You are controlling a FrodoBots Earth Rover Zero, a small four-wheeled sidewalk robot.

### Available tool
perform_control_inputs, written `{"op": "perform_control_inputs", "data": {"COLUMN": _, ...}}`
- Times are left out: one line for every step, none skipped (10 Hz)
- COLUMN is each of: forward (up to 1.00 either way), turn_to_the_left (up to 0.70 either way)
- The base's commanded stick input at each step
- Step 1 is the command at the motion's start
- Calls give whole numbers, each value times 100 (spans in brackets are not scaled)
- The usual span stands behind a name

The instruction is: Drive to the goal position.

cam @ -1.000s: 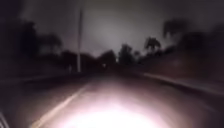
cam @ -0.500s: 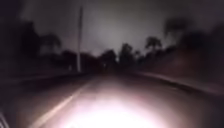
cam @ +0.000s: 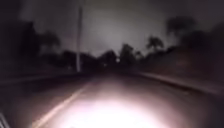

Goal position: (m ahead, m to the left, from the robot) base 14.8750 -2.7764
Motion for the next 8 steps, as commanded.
{"op": "perform_control_inputs", "data": {"forward": 70, "turn_to_the_left": 0}}
{"op": "perform_control_inputs", "data": {"forward": 70, "turn_to_the_left": 0}}
{"op": "perform_control_inputs", "data": {"forward": 70, "turn_to_the_left": 0}}
{"op": "perform_control_inputs", "data": {"forward": 70, "turn_to_the_left": 0}}
{"op": "perform_control_inputs", "data": {"forward": 70, "turn_to_the_left": 0}}
{"op": "perform_control_inputs", "data": {"forward": 70, "turn_to_the_left": 0}}
{"op": "perform_control_inputs", "data": {"forward": 70, "turn_to_the_left": 0}}
{"op": "perform_control_inputs", "data": {"forward": 70, "turn_to_the_left": 0}}
